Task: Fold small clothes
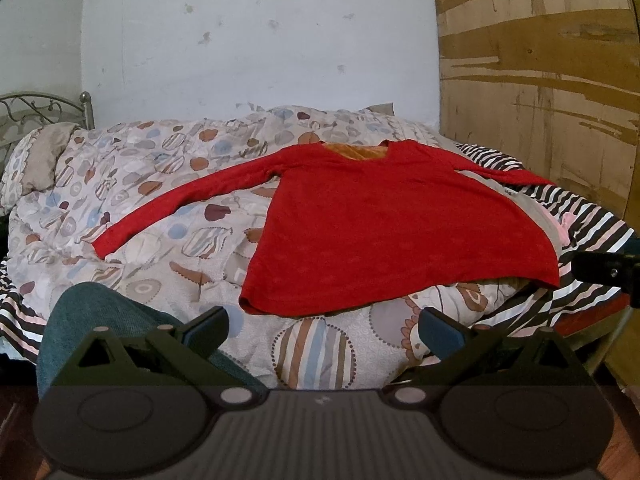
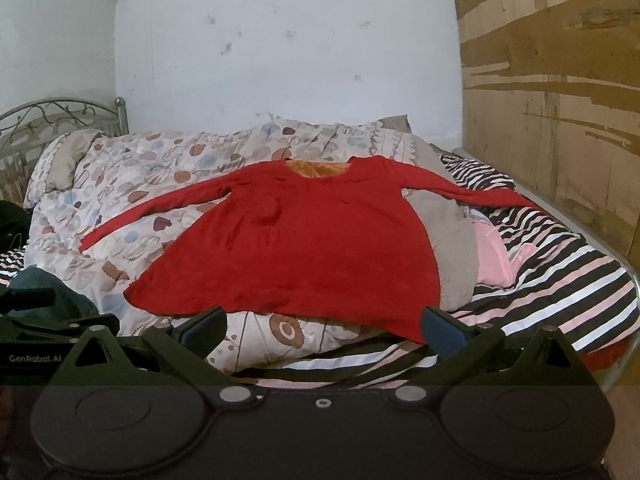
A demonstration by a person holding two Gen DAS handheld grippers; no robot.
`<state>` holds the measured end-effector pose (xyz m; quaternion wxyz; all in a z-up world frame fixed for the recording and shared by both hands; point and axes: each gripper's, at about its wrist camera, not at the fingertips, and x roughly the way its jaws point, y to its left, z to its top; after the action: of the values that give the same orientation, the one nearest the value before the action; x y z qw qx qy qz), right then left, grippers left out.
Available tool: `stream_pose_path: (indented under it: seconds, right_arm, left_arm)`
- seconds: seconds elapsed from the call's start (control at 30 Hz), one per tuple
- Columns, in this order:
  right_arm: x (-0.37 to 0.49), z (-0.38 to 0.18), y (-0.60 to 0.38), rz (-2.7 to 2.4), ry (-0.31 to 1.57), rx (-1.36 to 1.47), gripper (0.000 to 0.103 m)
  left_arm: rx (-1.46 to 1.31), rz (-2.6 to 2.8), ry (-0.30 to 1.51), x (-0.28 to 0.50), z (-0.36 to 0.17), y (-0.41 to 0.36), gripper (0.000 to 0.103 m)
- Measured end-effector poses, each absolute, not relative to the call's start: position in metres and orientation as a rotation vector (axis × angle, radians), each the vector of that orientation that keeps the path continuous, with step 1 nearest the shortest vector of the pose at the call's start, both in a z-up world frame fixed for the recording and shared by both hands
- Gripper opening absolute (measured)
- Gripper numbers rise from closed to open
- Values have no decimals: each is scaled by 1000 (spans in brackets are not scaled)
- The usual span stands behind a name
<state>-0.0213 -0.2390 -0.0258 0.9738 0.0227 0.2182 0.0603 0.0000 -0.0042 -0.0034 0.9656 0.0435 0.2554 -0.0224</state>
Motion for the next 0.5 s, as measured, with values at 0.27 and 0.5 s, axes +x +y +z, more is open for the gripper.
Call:
stream_pose_path:
  seconds: [0.27,0.5]
  right_arm:
    - [-21,-23,-245,109,431,51,103]
    - [-21,-24,-246,107,434,50,103]
  left_arm:
    - [87,-47,518,0,-3,-3,103]
    - [88,-48,518,0,-4,-4,103]
